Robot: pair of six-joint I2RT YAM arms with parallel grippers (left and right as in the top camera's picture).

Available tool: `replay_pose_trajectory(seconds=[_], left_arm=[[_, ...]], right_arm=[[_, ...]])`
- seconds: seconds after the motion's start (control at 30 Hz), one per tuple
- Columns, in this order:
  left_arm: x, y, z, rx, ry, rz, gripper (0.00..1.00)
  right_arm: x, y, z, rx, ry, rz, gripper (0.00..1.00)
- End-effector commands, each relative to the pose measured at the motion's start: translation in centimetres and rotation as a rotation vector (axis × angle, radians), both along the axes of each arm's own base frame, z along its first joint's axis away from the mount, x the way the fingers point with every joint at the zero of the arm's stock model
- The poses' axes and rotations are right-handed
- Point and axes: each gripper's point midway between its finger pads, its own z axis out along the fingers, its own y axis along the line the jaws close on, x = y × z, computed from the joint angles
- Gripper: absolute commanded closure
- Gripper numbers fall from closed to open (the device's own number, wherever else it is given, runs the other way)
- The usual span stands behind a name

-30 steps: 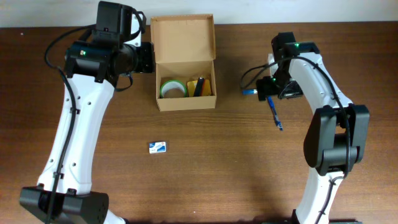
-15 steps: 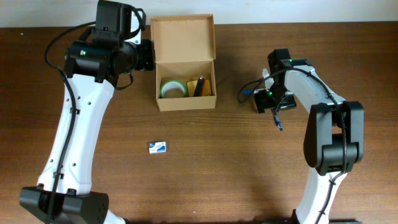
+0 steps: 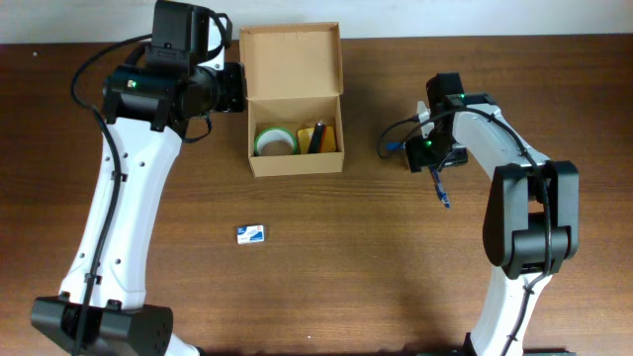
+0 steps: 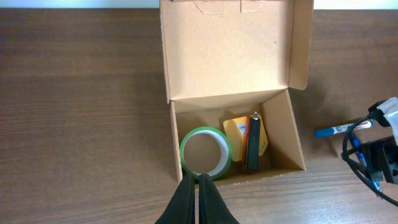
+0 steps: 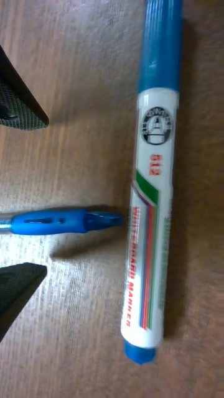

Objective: Pack container
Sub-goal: 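Move the right gripper over the blue pen and grasp it, then lift the blue pen with the right gripper and carry it to the box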

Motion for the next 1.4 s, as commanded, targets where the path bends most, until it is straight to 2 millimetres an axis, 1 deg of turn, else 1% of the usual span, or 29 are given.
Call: replay_pose_trajectory(seconds=[0.0,0.07,0.2,0.3,0.57,0.67,0.83,0.93,1.03,1.13,1.2,1.27,1.37], left_arm=[[0.0,0.1,0.7,-0.006,-0.019,0.01,0.97],[0.0,0.1,0.7,-0.006,-0.019,0.01,0.97],[0.0,0.1,0.7,-0.006,-0.019,0.01,0.98],[0.0,0.1,0.7,-0.006,-0.019,0.01,0.97],[0.0,0.1,0.7,-0.006,-0.019,0.01,0.97],[0.0,0.1,0.7,-0.006,-0.019,0.01,0.97],[0.0,0.1,0.7,-0.006,-0.019,0.01,0.97],[0.0,0.1,0.7,-0.007,-0.018,0.01,0.97],[0.0,0.1,0.7,-0.006,-0.019,0.01,0.98],[0.0,0.1,0.7,-0.006,-0.019,0.01,0.97],[0.1,0.2,0.8,-0.002,-0.024,0.015,0.98],[0.3,0.7,0.9,0.021,-0.036,0.036,0.98],[0.6,1.8,1.0,0.064,-0.049,0.076,0.98]], right_arm=[[0.2,0.1,-0.4,0.004,-0.005,0.004,0.29],[0.4,0.1,-0.4,0.005,-0.015,0.004,0.29],[-0.3,0.0,-0.5,0.003,0.014,0.005,0.29],[-0.5,0.0,-0.9,0.002,0.015,0.008,0.3],[-0.3,0.0,-1.4,0.003,-0.001,0.008,0.38],[-0.6,0.0,-1.8,0.003,0.004,0.008,0.47],[-0.8,0.0,-2.0,0.003,0.008,0.007,0.7],[-0.8,0.0,-2.0,0.003,0.008,0.007,0.81],[-0.8,0.0,-2.0,0.004,0.009,0.004,0.95],[-1.2,0.1,-2.0,0.004,0.026,0.005,0.96],[-1.5,0.2,-1.5,0.013,0.048,0.006,0.96],[-1.6,0.5,-0.7,0.028,0.061,0.007,0.96],[-1.0,1.3,1.6,0.073,0.069,0.01,0.96]])
